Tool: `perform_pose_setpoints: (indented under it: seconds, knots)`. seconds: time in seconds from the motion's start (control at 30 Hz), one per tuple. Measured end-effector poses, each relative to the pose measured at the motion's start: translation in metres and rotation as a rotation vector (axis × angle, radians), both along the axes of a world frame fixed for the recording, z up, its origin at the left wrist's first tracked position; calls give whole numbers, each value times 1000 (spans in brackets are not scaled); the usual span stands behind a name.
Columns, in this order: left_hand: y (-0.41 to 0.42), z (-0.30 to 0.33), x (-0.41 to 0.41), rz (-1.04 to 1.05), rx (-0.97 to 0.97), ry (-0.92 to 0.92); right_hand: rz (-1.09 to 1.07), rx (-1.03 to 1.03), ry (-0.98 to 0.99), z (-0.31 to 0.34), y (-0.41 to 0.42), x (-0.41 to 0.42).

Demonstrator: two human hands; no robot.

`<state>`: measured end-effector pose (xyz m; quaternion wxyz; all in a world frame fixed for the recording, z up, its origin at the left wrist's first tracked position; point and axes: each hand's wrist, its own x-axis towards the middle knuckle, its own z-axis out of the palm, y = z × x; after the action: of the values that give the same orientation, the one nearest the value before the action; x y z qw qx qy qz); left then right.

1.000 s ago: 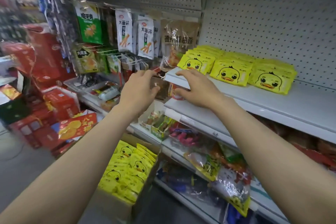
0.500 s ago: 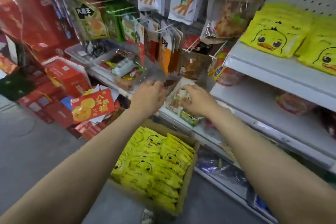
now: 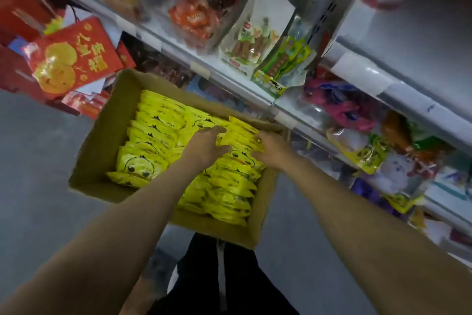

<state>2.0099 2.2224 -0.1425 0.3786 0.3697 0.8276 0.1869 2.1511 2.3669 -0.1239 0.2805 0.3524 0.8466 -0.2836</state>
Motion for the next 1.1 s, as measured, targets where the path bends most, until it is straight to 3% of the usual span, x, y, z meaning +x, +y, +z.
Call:
perform_pose_setpoints:
  seconds: [0.3,0.5,0.63,0.8,0.93,1.1]
  knots:
    - [9,-71,19,99,14,-76,-78,90,131,-45,1,7]
    - [-1,-85,34,-42,-85,-11,-78,143,164,-61,-4,11]
    - [-7,-86,32,-55,-48,-25,-3,230,86,-67,-10,8]
    - [-11,-67,13,-86,-7,-94,-141,166,170,-62,-6,1]
    - [-20,-31,5,33,-15,-225,-258,42,290,-30,2,4]
    - [-24,25,5,31,-13,-403,-210,197,322,22,16,14]
